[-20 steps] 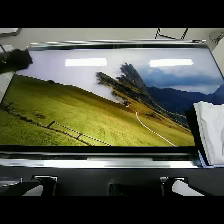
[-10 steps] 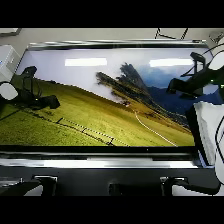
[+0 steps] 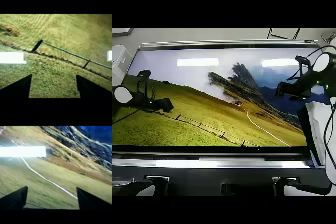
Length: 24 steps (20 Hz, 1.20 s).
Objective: Fold the clothes and pants, and hang the long-sleeved shirts on hangers.
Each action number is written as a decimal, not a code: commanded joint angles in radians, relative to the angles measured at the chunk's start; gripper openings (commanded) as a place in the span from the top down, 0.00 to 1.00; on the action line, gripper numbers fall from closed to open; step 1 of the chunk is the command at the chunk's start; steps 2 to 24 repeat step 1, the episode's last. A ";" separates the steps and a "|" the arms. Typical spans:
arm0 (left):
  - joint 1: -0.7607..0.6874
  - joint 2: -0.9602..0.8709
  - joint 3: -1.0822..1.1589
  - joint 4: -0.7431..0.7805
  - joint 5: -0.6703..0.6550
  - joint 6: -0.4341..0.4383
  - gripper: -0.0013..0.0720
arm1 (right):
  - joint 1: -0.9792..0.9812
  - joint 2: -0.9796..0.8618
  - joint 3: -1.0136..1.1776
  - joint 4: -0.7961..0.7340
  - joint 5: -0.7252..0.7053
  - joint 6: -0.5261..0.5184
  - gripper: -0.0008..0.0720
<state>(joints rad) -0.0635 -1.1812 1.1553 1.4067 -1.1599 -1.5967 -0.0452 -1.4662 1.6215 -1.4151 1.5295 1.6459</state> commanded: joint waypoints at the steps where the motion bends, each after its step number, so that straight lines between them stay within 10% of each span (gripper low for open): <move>1: 0.000 0.000 -0.002 -0.001 0.002 0.000 0.19 | 0.002 -0.001 0.000 -0.002 0.000 -0.001 0.06; 24: 0.000 0.000 -0.002 -0.001 0.002 0.000 0.19 | 0.002 -0.001 0.000 -0.002 0.000 -0.001 0.06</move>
